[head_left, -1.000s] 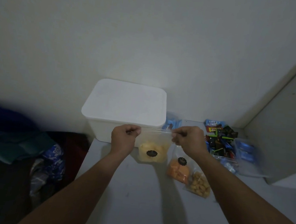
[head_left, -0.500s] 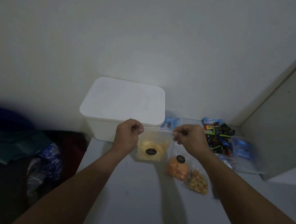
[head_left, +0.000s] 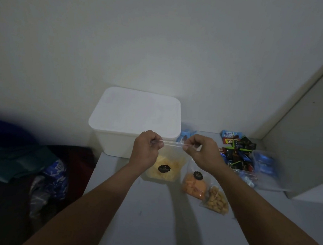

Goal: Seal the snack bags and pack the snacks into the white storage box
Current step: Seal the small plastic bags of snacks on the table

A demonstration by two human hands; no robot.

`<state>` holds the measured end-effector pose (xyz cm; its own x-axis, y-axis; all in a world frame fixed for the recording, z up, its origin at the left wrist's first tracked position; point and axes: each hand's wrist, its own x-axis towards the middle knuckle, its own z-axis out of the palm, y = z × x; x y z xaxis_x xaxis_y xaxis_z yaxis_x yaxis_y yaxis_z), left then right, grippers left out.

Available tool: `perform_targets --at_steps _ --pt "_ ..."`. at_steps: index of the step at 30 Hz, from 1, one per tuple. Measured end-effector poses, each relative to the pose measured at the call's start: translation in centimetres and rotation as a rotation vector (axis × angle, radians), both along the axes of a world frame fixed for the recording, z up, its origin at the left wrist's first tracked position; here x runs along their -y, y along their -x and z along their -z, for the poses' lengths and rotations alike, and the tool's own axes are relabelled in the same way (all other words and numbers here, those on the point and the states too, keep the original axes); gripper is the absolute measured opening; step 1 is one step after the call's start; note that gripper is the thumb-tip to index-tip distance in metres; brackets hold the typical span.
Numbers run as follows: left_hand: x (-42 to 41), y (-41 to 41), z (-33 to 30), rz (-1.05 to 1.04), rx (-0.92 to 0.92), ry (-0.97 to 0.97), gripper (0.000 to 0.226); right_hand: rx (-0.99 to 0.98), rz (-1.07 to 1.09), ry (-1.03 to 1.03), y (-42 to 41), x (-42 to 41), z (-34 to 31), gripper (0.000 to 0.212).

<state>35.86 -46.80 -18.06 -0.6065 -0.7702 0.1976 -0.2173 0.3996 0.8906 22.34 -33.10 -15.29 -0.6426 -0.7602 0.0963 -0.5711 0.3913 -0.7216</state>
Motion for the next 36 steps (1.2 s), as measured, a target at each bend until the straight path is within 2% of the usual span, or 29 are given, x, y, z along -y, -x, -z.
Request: perform_targets --at_steps 6,12,21,26,30,36 --pt "-0.3 0.1 -0.9 0.071 -0.004 -0.092 0.007 0.038 0.073 0.006 -0.1 0.5 -0.6 0.005" --pt "-0.2 0.3 -1.5 0.003 -0.032 -0.122 0.002 0.041 -0.033 0.008 -0.3 0.2 -0.7 0.005" --pt "-0.5 0.3 -2.3 0.065 -0.060 -0.249 0.004 -0.055 0.010 -0.048 -0.3 0.6 -1.0 0.002" --pt "-0.9 0.6 -2.6 0.058 -0.058 -0.255 0.007 -0.136 -0.039 -0.106 -0.6 1.0 -1.4 0.006" --pt "-1.5 0.8 -3.0 0.069 -0.088 -0.250 0.008 -0.211 0.015 -0.104 -0.9 1.6 -2.0 0.004" --pt "-0.6 0.3 -3.0 0.009 -0.088 -0.268 0.014 -0.120 0.031 -0.116 -0.7 1.4 -2.2 0.004"
